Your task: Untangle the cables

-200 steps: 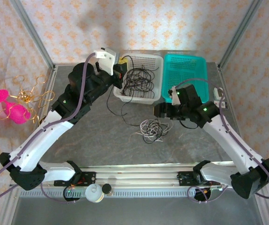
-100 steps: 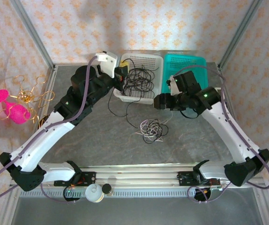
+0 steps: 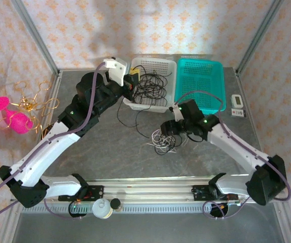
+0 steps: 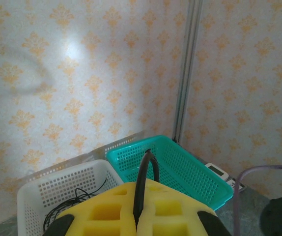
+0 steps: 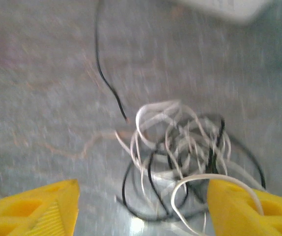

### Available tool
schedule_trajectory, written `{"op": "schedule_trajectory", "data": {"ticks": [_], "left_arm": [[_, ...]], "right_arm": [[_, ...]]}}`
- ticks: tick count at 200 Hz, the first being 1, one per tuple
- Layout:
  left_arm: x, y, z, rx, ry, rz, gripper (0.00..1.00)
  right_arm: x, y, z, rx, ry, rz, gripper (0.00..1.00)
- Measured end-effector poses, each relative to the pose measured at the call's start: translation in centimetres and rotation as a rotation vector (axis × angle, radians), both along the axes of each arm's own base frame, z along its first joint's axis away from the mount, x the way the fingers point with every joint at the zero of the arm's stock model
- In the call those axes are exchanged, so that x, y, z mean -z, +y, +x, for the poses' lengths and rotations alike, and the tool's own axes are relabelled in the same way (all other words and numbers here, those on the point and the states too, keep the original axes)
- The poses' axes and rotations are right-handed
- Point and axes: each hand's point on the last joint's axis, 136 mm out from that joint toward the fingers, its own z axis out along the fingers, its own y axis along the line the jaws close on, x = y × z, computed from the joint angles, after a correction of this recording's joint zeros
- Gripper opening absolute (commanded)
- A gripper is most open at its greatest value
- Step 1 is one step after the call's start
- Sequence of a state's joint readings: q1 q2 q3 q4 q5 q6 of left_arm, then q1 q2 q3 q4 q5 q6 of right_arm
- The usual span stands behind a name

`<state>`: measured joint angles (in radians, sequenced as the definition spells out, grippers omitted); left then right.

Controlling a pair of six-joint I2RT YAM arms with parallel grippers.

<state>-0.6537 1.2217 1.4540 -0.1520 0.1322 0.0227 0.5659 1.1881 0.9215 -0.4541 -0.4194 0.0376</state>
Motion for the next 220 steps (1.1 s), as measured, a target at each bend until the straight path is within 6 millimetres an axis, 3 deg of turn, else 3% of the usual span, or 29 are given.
{"op": "schedule_trajectory", "data": {"ticks": [28, 49, 112, 146, 168, 193, 220], "left_arm": [[-0.9, -0.1, -0.7, 0.030, 0.003, 0.001, 0.00], [-1.1, -0.4, -1.4, 0.066, 0.019, 0.008, 0.00], [0.1, -1.7, -2.5, 0.163, 0.115, 0.053, 0.00], [0.4, -1.9, -2.7, 0.183, 0.150, 0.071, 0.00], [0.1, -2.1, -2.9, 0.198, 0.156, 0.074, 0.00], [0.4, -2.0, -3.2, 0.202, 0.176, 0.092, 0.00], [1.4, -1.7, -3.3, 0.196, 0.200, 0.134, 0.00]], "right_arm": [[-6.1, 1.8, 1.2, -0.122, -0.429, 0.171, 0.80], [-9.2, 3.5, 1.8, -0.228, -0.626, 0.208, 0.80], [-12.7, 6.3, 2.9, -0.373, -0.863, 0.264, 0.79], [-13.2, 7.4, 3.7, -0.398, -0.891, 0.295, 0.75], [-13.2, 8.0, 4.4, -0.396, -0.897, 0.305, 0.64], [-13.8, 8.1, 6.4, -0.320, -0.878, 0.300, 0.20], [-16.0, 6.7, 8.4, -0.183, -0.902, 0.256, 0.08]]}}
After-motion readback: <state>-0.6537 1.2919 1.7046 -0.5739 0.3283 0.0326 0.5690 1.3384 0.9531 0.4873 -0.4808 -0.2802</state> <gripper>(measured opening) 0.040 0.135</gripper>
